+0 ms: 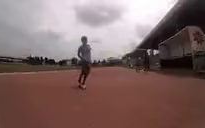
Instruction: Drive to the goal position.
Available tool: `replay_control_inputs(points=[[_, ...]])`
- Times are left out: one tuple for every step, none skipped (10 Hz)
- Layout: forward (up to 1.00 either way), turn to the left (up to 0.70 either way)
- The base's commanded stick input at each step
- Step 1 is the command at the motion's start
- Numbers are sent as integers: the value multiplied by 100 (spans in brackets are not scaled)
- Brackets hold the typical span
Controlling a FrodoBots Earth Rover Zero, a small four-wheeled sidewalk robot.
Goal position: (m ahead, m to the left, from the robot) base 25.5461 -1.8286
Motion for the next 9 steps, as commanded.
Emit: replay_control_inputs(points=[[70,0],[70,0],[70,0],[70,0],[70,0],[70,0],[70,0],[70,0],[70,0]])
